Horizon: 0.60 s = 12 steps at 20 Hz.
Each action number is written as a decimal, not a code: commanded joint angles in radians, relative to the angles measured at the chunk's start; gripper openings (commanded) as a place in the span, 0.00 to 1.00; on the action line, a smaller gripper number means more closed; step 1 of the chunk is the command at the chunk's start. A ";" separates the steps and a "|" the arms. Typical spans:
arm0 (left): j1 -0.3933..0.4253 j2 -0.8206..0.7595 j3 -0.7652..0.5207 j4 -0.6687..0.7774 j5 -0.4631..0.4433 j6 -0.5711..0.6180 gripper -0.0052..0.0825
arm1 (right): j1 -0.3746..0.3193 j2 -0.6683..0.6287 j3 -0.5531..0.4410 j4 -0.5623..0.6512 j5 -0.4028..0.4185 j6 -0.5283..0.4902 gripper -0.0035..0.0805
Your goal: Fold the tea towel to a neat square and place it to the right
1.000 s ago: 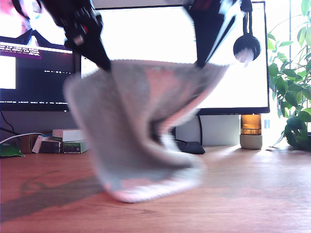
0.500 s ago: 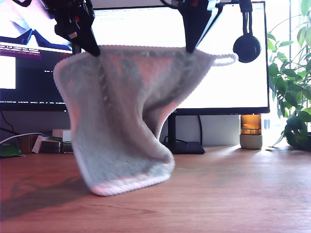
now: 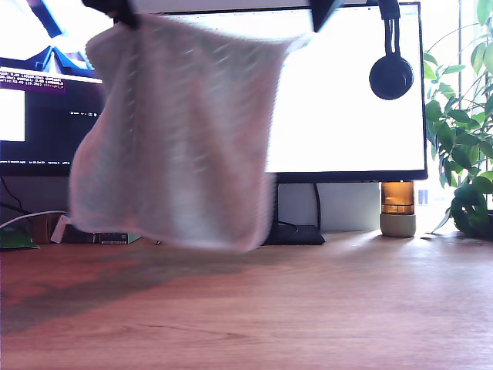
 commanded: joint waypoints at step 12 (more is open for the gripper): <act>-0.014 0.022 -0.002 -0.256 0.177 0.137 0.03 | 0.090 0.076 -0.005 -0.103 -0.591 -0.058 0.26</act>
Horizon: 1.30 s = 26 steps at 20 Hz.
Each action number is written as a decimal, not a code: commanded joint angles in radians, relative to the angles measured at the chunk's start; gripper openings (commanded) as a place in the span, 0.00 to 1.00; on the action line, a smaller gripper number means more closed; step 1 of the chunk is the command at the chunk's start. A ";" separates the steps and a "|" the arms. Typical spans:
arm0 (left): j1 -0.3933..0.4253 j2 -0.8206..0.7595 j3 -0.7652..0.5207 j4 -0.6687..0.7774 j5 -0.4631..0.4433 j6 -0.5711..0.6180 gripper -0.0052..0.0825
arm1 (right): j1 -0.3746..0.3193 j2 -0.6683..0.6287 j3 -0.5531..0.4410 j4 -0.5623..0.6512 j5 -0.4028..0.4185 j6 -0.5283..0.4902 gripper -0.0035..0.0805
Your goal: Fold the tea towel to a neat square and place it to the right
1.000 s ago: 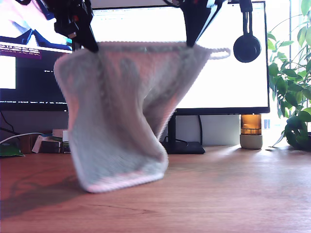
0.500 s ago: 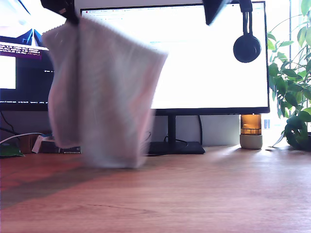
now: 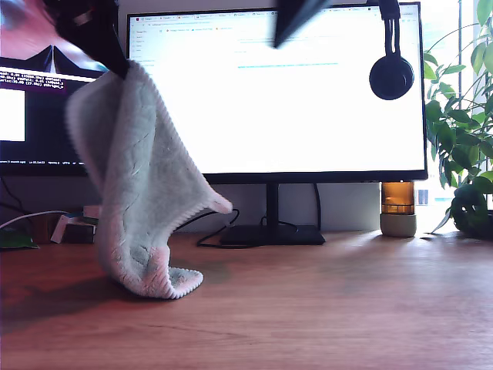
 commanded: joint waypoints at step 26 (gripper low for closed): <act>-0.029 -0.131 0.018 0.126 0.048 0.324 0.03 | -0.108 0.202 -0.004 0.287 -0.332 -0.186 0.46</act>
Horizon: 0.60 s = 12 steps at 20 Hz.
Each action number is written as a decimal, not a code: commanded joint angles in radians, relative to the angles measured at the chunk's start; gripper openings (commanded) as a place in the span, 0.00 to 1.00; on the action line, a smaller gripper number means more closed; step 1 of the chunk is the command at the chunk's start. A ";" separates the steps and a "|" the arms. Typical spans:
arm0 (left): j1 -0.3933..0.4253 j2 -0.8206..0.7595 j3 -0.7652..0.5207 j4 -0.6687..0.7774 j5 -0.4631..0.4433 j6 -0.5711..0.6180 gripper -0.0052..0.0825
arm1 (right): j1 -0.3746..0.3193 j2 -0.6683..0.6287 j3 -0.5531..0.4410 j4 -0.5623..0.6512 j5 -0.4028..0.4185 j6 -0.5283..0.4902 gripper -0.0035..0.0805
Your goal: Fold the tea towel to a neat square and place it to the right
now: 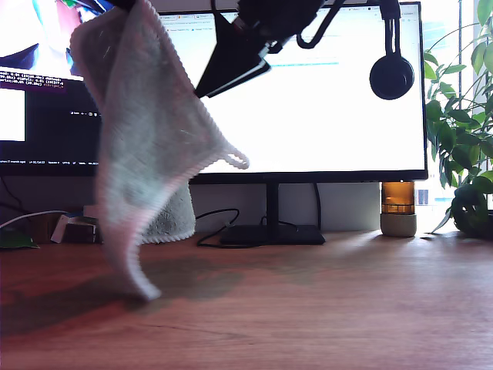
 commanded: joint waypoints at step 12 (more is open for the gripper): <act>-0.002 -0.024 0.014 0.068 0.004 0.025 0.03 | 0.064 0.012 -0.004 -0.058 -0.065 0.058 0.46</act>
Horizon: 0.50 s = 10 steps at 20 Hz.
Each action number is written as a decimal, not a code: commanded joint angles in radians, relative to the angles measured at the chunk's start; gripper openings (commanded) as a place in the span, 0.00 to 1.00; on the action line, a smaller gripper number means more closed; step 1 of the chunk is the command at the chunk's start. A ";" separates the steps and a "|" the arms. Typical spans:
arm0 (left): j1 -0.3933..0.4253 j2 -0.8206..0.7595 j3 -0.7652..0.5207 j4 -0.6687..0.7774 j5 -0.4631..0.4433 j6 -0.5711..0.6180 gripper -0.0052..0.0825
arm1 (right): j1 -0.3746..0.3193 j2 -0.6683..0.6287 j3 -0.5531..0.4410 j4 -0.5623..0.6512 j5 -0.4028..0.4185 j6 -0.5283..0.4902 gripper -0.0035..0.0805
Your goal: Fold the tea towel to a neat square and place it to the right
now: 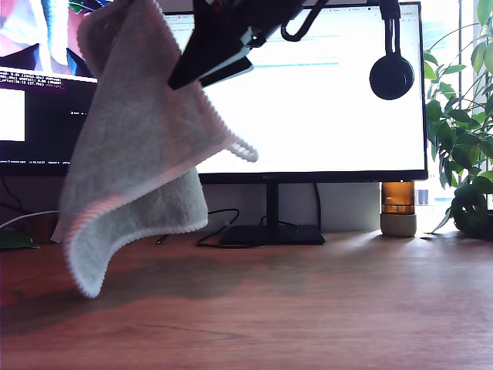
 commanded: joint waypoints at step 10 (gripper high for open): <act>-0.002 -0.082 0.015 0.001 -0.001 -0.030 0.03 | 0.014 0.073 -0.004 -0.043 0.005 0.032 0.03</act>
